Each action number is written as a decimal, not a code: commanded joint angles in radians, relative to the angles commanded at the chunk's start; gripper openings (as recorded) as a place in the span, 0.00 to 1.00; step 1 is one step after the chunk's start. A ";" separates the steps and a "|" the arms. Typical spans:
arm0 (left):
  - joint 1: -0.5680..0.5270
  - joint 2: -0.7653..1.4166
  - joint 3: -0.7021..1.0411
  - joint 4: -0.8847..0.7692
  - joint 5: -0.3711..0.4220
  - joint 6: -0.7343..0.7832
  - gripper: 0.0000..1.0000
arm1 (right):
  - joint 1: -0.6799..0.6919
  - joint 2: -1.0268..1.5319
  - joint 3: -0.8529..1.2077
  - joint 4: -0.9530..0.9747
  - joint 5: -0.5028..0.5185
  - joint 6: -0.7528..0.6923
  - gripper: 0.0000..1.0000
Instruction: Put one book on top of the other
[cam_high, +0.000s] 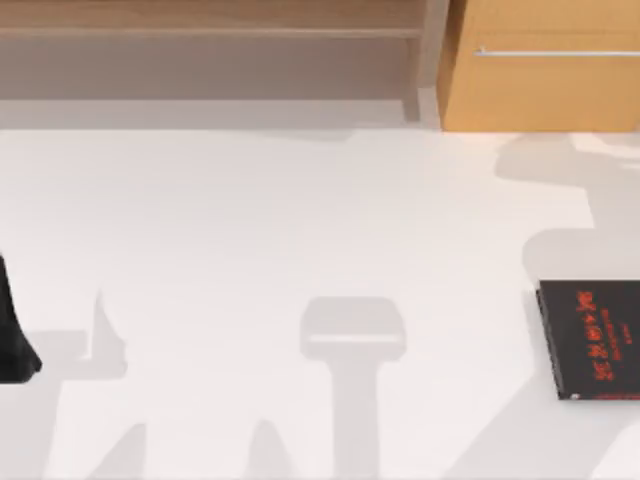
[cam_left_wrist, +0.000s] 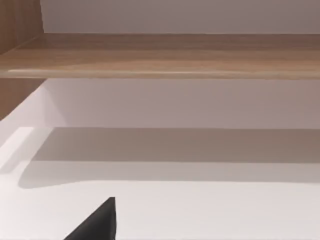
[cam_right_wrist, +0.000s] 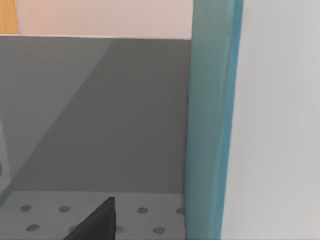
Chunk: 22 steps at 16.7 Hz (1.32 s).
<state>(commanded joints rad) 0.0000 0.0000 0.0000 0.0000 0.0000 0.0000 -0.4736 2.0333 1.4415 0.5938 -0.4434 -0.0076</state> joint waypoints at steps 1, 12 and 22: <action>0.000 0.000 0.000 0.000 0.000 0.000 1.00 | 0.000 0.000 0.000 0.000 0.000 0.000 1.00; 0.000 0.000 0.000 0.000 0.000 0.000 1.00 | 0.025 0.090 0.138 -0.049 0.026 -0.001 1.00; 0.000 0.000 0.000 0.000 0.000 0.000 1.00 | 0.027 0.099 0.152 -0.054 0.028 -0.001 0.62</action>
<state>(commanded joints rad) 0.0000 0.0000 0.0000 0.0000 0.0000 0.0000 -0.4467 2.1324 1.5938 0.5399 -0.4151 -0.0085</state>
